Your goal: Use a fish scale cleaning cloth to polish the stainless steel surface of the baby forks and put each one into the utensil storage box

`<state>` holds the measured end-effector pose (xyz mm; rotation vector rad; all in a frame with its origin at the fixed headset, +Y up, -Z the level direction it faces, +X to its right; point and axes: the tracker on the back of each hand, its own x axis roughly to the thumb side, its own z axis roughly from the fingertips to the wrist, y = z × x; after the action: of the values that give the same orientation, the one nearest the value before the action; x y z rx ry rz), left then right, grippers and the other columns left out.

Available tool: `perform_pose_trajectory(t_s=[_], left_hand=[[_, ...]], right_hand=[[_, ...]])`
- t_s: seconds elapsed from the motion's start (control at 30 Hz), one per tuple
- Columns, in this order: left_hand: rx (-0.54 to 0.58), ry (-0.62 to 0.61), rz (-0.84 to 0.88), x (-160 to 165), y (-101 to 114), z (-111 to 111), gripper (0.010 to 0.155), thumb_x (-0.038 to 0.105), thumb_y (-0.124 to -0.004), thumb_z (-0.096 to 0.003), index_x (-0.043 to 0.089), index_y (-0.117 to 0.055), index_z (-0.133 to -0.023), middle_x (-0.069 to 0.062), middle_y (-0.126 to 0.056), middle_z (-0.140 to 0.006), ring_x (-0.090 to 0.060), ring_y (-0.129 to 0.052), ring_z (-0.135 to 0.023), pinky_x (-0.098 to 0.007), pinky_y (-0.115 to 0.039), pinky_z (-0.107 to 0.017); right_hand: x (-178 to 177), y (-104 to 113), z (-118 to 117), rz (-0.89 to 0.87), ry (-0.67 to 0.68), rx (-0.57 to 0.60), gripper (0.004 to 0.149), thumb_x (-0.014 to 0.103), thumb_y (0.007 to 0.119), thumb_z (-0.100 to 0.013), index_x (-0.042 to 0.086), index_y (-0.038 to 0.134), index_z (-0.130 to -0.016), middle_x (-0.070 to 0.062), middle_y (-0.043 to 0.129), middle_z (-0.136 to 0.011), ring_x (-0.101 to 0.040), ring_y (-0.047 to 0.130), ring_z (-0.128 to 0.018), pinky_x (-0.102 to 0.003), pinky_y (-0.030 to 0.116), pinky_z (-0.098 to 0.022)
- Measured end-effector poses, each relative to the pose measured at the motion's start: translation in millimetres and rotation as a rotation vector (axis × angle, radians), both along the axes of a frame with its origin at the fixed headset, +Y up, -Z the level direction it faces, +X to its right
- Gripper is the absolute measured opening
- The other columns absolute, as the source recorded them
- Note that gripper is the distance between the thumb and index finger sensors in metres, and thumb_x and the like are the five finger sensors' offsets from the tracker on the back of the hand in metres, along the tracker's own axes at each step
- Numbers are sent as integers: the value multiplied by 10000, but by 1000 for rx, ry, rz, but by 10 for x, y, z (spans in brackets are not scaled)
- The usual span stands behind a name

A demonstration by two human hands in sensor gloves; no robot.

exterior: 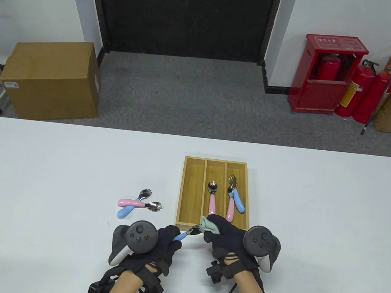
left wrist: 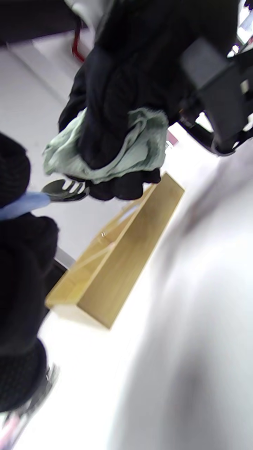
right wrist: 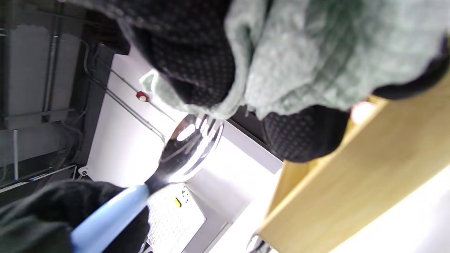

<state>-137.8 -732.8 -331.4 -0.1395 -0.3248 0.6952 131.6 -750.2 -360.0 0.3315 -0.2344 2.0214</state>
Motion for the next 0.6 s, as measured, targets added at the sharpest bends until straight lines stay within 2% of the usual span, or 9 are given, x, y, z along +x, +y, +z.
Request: perform_pose_trajectory(t_s=[0.1,0.23,0.4,0.6], left_hand=[[-60,74,-4,-18,-24,-156,581,344,-687,-490,127,-568,-1015,-127,-834,-757,-232,-920,-457,-585,-705,-549],[-122,154,-168,33,0,-403,595,339,-676,-501,144,-525,-1042,-111,-810,-822,-246,-931,-543,-591,-688,-581],[-135,256,-266,161,45,-742,589,329,-699,-493,136,-557,-1031,-118,-833,-813,-265,-954,-543,-595,-693,-577],[-120,338,-340,388,88,-1037,576,333,-737,-492,165,-601,-1025,-102,-868,-830,-311,-978,-609,-611,-675,-597]], right_hand=[[77,-99,-44,-55,-39,-70,503,175,942,-294,51,862,-775,-258,983,-616,-357,1091,-310,-520,884,-218],[67,-123,-49,-30,-29,-83,504,184,938,-303,55,854,-783,-254,979,-624,-356,1086,-317,-523,877,-223],[-56,-134,-25,30,55,-67,513,203,934,-317,55,840,-798,-252,971,-638,-360,1077,-332,-530,867,-234],[-150,-113,-28,94,84,-37,516,213,932,-323,57,834,-804,-251,967,-647,-367,1072,-345,-535,861,-244]])
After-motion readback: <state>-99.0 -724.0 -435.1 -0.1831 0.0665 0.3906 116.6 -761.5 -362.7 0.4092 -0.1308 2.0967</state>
